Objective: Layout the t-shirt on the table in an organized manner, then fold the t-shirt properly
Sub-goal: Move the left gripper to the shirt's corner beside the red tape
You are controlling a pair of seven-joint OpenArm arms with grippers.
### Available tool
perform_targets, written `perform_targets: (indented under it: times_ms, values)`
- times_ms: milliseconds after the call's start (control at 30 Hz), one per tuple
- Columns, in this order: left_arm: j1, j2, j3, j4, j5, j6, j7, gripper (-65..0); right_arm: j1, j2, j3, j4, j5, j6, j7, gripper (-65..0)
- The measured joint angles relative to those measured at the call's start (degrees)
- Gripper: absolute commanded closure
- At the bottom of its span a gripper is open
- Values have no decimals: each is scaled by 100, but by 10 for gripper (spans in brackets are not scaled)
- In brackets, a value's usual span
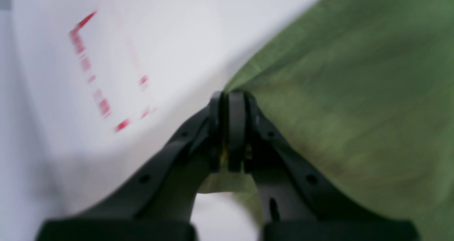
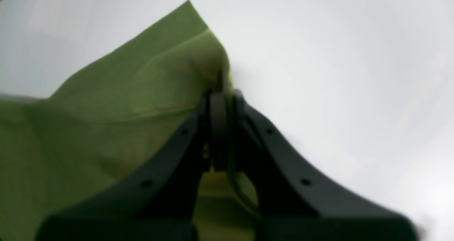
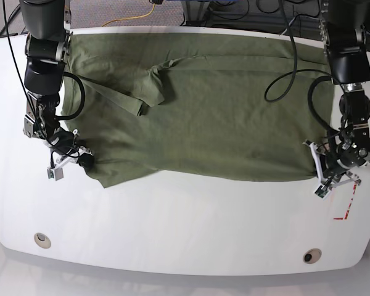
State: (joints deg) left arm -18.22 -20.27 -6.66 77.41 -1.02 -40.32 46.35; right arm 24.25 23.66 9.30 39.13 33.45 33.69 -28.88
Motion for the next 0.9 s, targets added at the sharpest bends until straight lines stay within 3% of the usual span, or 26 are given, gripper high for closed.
perform_targets:
  times_ms: [167, 467, 900]
  values:
    - [-24, 184, 35, -146, -11, -4, -271, -3, -55, 0, -4, 247, -55, -22, -136, -5]
    - [-13, 192, 599, -474, 13, -7, -953, -3, 52, 2, -7, 280, -72, -55, -195, -5]
    - [-37, 120, 597, -540, 13, -7, -1021, -3, 345, 232, -31, 282, -63, -59, -184, -3]
